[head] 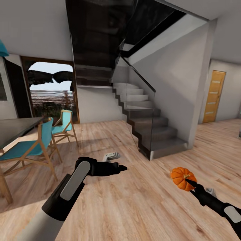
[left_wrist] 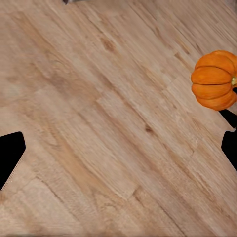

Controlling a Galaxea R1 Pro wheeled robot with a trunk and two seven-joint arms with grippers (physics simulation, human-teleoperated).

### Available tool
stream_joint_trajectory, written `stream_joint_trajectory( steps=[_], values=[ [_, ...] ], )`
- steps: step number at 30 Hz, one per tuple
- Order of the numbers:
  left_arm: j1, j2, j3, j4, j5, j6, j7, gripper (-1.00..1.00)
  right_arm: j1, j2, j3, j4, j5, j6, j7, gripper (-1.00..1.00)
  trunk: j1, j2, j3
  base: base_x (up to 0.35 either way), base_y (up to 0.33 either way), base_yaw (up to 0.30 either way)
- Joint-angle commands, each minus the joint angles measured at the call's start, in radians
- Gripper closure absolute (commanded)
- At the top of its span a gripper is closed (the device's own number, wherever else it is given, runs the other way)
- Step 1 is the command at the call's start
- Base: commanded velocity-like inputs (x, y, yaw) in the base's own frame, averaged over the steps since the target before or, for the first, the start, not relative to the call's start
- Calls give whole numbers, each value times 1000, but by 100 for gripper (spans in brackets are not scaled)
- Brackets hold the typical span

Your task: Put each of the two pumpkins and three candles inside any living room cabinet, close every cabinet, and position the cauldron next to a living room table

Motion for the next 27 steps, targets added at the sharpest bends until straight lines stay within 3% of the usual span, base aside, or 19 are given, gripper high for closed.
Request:
stream_joint_trajectory(
  steps=[1,27],
  values=[
    [-1,0,0,0,10,2,10,-100,-1,0,-7,0,-8,9,1,100,-4,7,3,-21,1,269],
    [-1,-2,0,1,10,2,10,-100,-1,0,-6,0,-8,9,1,100,-104,189,101,-39,0,269]
  ],
)
